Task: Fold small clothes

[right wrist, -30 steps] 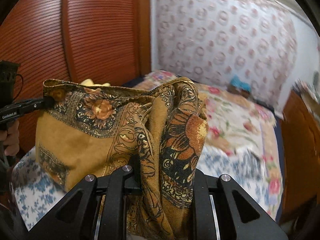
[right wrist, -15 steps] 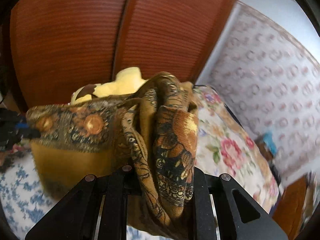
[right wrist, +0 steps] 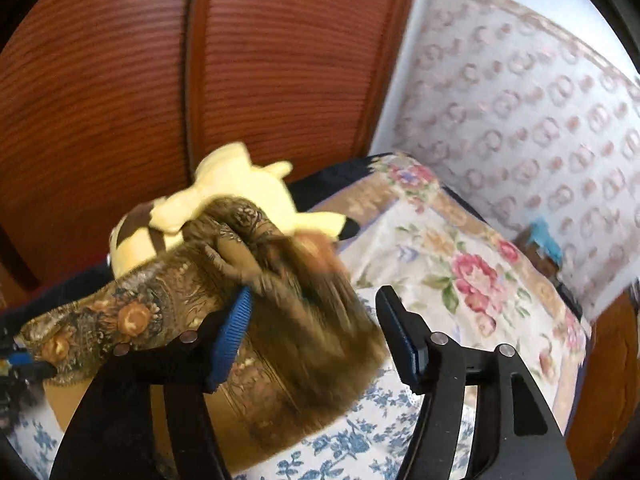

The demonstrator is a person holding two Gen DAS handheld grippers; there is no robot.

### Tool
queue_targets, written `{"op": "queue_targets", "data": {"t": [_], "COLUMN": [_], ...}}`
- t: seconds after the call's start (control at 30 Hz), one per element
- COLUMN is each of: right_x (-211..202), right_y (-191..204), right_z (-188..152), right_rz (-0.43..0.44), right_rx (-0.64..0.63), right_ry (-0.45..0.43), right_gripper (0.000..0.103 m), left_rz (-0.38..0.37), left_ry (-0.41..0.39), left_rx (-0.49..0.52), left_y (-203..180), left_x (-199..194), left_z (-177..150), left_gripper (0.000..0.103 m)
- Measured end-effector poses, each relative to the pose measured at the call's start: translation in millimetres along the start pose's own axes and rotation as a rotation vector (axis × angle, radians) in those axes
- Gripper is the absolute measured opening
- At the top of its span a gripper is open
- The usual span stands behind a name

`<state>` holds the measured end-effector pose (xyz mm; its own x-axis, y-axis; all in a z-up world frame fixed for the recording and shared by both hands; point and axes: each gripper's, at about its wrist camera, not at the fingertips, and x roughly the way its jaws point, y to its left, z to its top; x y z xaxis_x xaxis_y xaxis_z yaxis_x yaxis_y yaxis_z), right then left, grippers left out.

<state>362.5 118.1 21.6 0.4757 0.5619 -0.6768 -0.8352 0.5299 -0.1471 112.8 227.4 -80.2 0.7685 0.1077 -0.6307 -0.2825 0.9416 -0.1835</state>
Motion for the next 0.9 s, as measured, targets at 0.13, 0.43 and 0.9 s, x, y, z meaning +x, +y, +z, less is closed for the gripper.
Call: {"op": "queue_targets", "data": {"t": [0.13, 0.43, 0.9], "right_x": [-25.6, -106.0, -244.7], "right_y": [-13.1, -8.9, 17.4], "right_z": [-6.6, -78.6, -206.6], "right_rz": [-0.026, 0.022, -0.204], "right_rx": [0.070, 0.211, 0.372], "right_ry": [-0.038, -0.101, -0.178], "right_gripper": [0.073, 0.077, 0.079], "left_rz": [0.025, -0.051, -0.156], "left_ry": [-0.045, -0.117, -0.174], "left_rx": [0.036, 0.113, 0.229], "left_y": [-5.5, -38.4, -126.0], "left_x": [-15.9, -51.3, -91.9], "left_z": [4.2, 10.8, -5.8], "left_gripper": [0.023, 0.054, 0.055]}}
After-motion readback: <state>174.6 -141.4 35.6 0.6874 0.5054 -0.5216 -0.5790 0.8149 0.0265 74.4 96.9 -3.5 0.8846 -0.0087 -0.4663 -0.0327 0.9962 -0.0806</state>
